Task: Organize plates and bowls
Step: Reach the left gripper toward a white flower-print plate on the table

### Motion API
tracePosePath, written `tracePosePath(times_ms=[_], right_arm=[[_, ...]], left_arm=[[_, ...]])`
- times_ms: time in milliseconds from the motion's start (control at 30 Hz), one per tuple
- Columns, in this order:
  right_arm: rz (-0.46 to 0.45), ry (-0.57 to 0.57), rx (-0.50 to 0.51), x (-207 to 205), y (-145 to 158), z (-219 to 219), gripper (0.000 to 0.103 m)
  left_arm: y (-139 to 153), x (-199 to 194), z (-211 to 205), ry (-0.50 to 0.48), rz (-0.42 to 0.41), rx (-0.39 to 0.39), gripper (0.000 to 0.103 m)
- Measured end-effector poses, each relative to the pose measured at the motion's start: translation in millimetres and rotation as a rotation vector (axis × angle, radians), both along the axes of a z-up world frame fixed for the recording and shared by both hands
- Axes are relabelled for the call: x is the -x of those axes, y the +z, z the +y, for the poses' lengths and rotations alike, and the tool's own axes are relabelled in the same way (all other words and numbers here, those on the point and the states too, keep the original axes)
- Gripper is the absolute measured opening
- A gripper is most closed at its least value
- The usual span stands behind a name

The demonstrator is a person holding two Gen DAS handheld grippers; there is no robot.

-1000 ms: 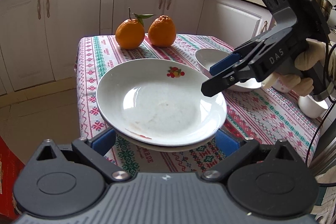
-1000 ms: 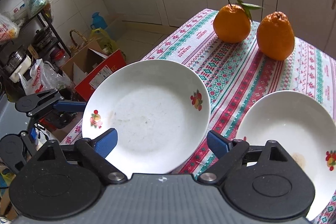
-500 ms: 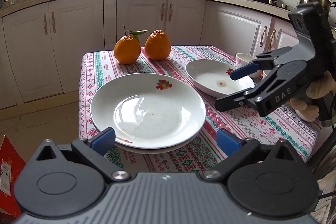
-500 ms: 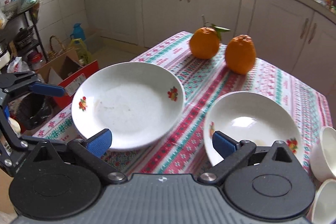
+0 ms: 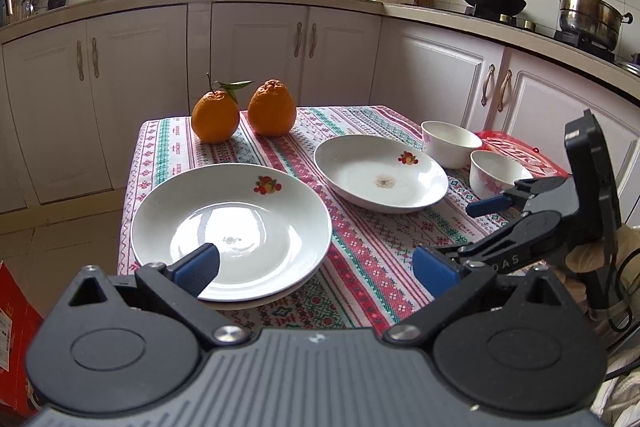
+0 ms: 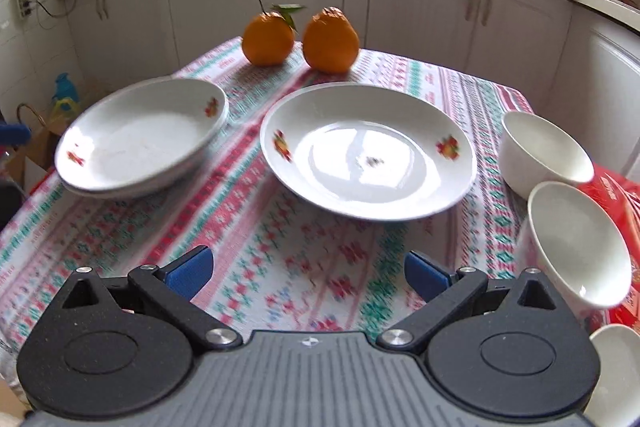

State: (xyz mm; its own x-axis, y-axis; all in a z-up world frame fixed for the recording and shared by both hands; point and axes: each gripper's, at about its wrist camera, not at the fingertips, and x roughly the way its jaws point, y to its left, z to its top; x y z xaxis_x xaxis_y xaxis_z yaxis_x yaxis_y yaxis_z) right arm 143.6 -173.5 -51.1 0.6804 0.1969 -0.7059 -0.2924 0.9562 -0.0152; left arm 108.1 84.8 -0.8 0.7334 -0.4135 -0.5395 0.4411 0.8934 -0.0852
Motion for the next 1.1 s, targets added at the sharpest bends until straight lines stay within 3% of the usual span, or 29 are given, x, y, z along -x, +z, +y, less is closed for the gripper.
tracePosePath(times_ms=[467,800,1100], right_arm=[[0.015,-0.007,-0.022,-5,-21,-18,0.103],[0.002,-0.019,-0.032,-13,-23,-19,0.103],[0.003,-0.039,-0.033,-33,-24,-21,0.103]], left_arm=[[14,-24,-42,-0.094,-0.006,-0.058,0.102],[6,-64,-78,-0.204,0.014,-0.118,0.102],[7,-120,-101,-0.244,0.026,-0.154,0.102]])
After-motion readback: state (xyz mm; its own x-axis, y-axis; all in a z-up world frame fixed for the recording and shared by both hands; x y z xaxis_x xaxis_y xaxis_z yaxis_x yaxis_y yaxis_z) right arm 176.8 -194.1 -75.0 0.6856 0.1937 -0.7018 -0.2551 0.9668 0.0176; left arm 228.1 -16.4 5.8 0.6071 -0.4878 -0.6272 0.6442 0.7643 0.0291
